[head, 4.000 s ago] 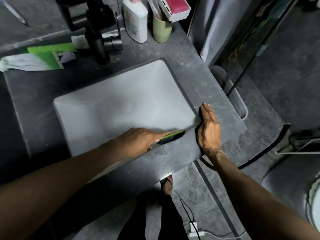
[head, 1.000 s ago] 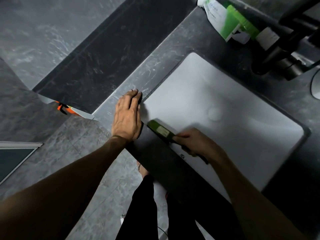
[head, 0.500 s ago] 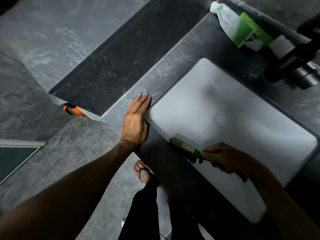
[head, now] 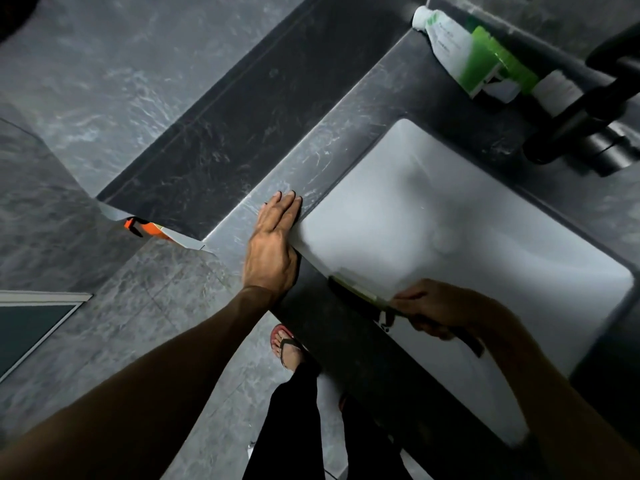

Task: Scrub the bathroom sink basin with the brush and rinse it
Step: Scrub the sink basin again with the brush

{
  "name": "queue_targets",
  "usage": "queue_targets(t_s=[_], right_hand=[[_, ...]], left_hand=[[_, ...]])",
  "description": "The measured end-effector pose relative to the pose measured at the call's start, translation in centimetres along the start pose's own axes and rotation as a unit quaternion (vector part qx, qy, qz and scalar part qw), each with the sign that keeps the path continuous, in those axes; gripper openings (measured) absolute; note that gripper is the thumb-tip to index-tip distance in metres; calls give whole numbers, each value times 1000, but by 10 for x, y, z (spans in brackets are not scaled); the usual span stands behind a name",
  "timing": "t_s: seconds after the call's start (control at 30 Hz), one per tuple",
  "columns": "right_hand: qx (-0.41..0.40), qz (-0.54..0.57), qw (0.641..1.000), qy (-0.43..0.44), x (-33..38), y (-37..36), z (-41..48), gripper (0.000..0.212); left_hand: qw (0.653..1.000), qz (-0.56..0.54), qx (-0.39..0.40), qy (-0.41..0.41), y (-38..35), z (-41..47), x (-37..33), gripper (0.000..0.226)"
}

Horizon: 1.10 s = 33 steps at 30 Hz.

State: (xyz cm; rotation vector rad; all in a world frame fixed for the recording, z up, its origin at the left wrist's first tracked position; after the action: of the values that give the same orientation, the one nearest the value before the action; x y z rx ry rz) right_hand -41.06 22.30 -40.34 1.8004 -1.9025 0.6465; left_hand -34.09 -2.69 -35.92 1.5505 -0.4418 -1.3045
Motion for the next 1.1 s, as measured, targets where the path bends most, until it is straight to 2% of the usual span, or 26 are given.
queue_targets(t_s=[0.13, 0.2, 0.27, 0.33, 0.4, 0.53, 0.6, 0.67, 0.73, 0.8, 0.87, 1.0, 1.1], right_hand=[[-107, 20, 993, 55, 62, 5, 46, 33], [-125, -6, 990, 67, 68, 7, 49, 33], [-105, -27, 992, 70, 43, 7, 26, 34], [-44, -21, 998, 47, 12, 0, -3, 33], [-37, -16, 999, 24, -1, -1, -9, 32], [-127, 18, 991, 48, 42, -1, 35, 34], [-173, -6, 984, 44, 52, 6, 49, 33], [-276, -91, 957, -3, 26, 33, 40, 32], [-393, -175, 898, -95, -21, 72, 14, 37], [-448, -208, 852, -175, -60, 94, -6, 43], [-452, -210, 849, -176, -72, 99, 2, 43], [-429, -189, 878, -95, -53, 95, 29, 36], [-480, -165, 854, -116, -52, 107, 28, 35]], left_hand=[[1000, 5, 8, 9, 0, 0, 0, 68], [1000, 7, 12, 14, 1, 0, 0, 68], [1000, 10, 13, 14, 1, 1, 0, 71], [1000, 14, 12, 11, 2, 0, -1, 72], [1000, 21, 10, 7, 2, 1, -4, 70], [999, 42, 16, 30, -1, 5, -7, 53], [998, 55, 18, 28, -1, 5, -7, 51], [998, 58, 18, 18, -1, 4, -7, 53], [998, 56, 9, 16, 0, 4, -10, 49], [998, 54, 5, 16, -1, 5, -12, 47], [999, 49, 1, 17, 0, 6, -13, 47], [999, 45, -3, 25, 2, 5, -13, 52], [999, 24, -4, 45, 5, 5, -12, 62]])
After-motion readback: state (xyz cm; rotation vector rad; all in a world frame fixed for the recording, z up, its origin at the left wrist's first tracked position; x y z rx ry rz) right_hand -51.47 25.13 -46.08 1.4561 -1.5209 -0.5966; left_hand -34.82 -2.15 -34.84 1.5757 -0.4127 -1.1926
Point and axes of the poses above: each hand's wrist, its own z-axis towards the middle knuckle, its own y-axis out of the back of the hand, x = y × z, the point moved 9 cm from there along z, towards the middle knuckle, and after that the axes turned 2 degrees about x, right-handed, at the moved point
